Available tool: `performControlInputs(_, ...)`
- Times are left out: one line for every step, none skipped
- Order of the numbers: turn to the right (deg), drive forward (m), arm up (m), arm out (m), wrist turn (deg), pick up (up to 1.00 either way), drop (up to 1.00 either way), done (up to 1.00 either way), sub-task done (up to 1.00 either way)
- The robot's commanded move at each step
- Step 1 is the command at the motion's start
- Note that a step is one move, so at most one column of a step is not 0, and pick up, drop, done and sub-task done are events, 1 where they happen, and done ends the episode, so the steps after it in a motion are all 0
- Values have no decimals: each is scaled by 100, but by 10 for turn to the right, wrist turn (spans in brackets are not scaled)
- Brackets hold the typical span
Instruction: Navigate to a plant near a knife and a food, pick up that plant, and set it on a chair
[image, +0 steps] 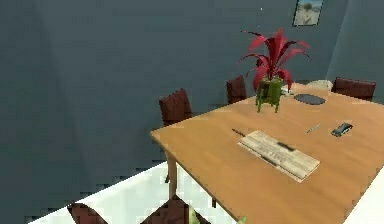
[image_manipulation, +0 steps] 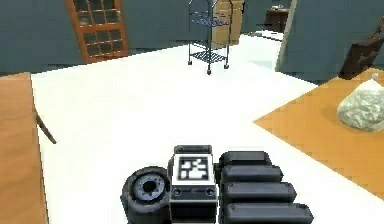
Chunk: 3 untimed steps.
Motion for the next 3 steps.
performControlInputs(-300,0,0,0,0,0,0,0,0)
performControlInputs(240,0,0,0,0,0,0,0,0)
performControlInputs(-360,0,0,0,0,0,0,0,0)
